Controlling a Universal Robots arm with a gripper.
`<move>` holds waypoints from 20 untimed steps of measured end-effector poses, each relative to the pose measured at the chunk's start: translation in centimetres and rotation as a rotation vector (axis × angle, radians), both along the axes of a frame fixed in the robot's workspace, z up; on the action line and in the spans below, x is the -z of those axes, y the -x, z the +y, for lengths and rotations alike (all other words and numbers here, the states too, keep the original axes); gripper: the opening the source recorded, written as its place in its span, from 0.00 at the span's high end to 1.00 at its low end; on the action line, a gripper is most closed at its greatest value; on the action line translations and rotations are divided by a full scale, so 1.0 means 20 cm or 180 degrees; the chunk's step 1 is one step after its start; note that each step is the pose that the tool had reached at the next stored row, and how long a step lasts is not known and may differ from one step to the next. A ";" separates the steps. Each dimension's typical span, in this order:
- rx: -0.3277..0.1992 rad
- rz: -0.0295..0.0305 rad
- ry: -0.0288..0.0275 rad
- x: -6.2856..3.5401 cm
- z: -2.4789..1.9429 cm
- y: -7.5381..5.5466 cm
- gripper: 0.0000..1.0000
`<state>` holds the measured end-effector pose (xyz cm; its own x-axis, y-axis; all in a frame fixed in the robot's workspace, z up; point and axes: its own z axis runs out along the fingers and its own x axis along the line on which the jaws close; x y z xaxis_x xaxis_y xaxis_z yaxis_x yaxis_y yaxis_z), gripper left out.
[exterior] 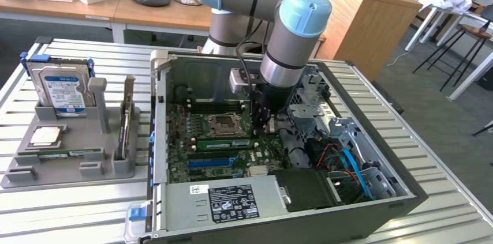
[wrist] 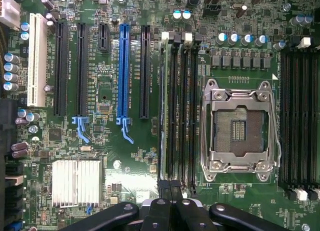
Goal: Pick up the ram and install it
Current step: 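Press down the ram until it locks into place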
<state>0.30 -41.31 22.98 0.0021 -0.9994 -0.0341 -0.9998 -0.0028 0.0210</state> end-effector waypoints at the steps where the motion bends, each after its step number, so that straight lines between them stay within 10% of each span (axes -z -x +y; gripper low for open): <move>1: 0.0000 0.0000 0.0000 0.000 0.000 0.00 0.90; 20: 0.0000 0.0000 0.0000 0.019 -0.003 0.00 0.90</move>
